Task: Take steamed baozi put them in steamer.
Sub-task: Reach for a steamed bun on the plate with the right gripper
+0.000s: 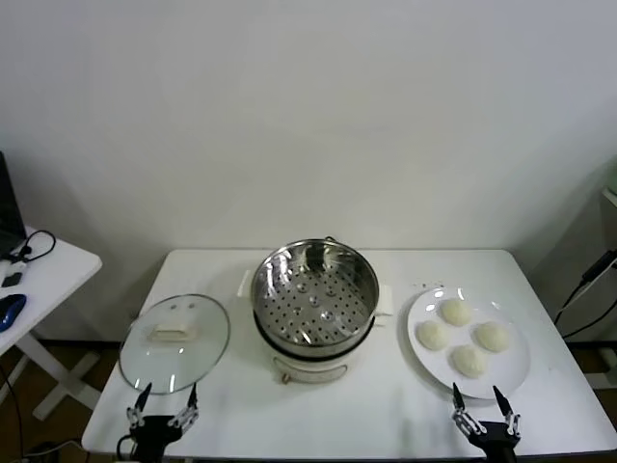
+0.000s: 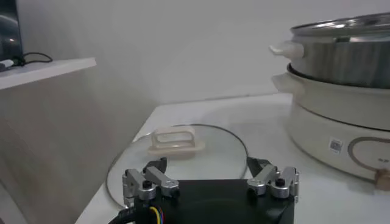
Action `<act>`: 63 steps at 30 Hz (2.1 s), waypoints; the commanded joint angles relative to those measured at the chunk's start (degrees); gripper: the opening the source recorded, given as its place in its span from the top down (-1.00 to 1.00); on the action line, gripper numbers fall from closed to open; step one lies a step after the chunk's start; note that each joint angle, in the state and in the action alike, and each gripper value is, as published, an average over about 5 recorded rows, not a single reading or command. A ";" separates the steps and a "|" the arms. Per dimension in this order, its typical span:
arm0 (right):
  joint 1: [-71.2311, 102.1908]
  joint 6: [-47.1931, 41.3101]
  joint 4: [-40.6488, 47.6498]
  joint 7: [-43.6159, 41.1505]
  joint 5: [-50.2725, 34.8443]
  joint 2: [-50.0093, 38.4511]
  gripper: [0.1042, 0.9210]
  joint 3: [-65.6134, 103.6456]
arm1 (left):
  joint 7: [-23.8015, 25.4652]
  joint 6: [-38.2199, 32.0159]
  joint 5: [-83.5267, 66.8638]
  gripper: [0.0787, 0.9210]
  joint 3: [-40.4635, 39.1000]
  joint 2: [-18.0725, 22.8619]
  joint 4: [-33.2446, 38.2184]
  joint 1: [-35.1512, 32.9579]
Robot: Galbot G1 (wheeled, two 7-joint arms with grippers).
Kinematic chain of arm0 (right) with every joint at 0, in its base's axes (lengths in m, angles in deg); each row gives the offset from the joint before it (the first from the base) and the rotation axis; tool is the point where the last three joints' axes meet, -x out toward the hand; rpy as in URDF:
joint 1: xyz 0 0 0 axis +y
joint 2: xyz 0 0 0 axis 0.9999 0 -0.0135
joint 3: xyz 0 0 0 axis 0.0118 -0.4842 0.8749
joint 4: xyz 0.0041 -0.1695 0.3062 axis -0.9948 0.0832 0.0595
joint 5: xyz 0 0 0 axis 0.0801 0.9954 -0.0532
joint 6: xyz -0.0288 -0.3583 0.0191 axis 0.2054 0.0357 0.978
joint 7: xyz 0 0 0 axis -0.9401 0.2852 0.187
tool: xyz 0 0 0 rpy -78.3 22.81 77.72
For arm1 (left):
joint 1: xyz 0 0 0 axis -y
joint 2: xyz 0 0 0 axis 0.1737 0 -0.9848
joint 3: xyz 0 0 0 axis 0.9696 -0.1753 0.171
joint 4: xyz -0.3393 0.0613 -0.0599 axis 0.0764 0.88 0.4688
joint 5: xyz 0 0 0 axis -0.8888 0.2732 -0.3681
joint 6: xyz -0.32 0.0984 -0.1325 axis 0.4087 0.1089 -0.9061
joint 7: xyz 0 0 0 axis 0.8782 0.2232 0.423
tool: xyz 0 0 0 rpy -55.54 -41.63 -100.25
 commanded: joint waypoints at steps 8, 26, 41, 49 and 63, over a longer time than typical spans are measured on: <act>-13.41 -19.85 -2.73 -1.15 2.01 -10.40 -0.76 3.83 | -0.09 -0.01 0.77 -0.77 -0.48 -0.42 0.36 -0.46; -38.44 -31.41 14.04 -31.88 12.75 -46.26 -0.76 -6.61 | -0.09 -0.21 1.70 -0.77 -1.44 -0.28 -0.40 0.69; -86.24 -13.71 30.72 -63.26 27.53 -50.61 -0.76 -55.51 | -0.06 -1.12 2.95 -0.77 -1.45 -0.52 -0.07 -0.03; -110.20 -9.25 41.83 -73.00 26.52 -42.57 -0.76 -80.65 | -0.06 -1.27 3.57 -0.77 -1.40 -0.10 -0.11 -0.29; -115.40 -5.83 64.39 -77.46 27.90 -23.40 -0.76 -88.26 | 0.05 -1.20 3.63 -0.77 -0.95 0.31 0.57 -0.24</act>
